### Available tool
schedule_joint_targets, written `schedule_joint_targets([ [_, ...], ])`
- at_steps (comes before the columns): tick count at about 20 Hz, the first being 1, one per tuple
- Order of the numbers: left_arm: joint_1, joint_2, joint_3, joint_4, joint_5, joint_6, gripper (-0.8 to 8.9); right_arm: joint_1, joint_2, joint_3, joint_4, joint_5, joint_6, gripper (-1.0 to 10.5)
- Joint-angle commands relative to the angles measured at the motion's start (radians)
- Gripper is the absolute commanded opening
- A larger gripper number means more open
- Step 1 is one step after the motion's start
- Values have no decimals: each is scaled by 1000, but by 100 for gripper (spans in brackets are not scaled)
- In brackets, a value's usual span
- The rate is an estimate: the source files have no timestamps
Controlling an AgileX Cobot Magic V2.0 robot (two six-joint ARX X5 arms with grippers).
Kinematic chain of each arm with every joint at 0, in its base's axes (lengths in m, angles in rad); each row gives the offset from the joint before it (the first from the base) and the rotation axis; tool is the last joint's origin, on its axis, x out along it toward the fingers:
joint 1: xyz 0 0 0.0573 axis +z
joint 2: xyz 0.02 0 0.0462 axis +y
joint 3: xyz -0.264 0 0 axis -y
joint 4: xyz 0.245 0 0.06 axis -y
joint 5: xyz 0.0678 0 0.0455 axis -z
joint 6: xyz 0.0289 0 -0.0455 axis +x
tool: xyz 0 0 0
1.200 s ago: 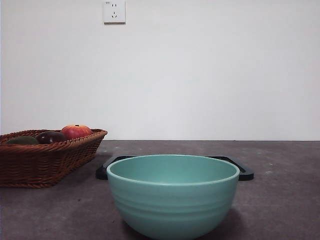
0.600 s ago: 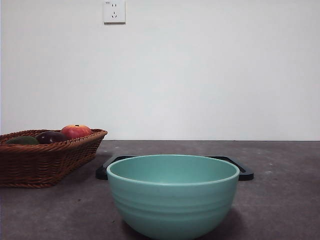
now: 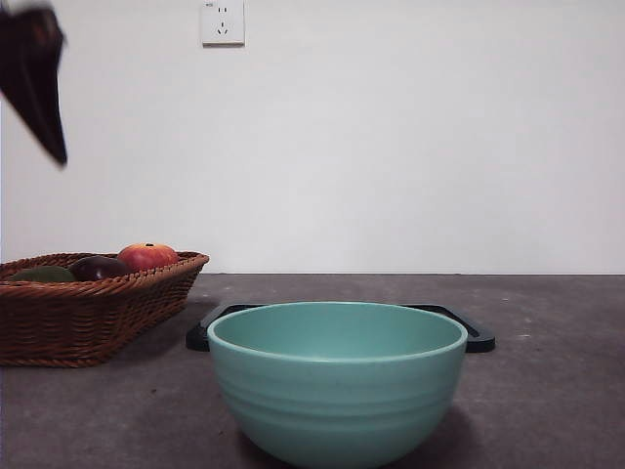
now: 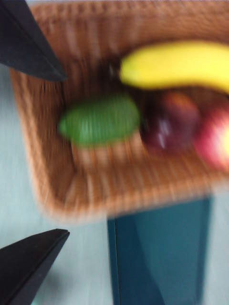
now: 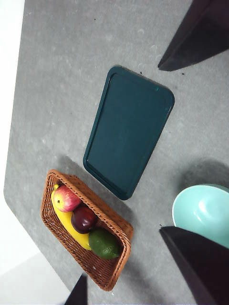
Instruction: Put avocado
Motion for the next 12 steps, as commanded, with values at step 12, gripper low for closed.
schedule_joint_targets([
  [12,-2,412,54,114,-26,7,497,4,3,18,8,-1,10,523],
])
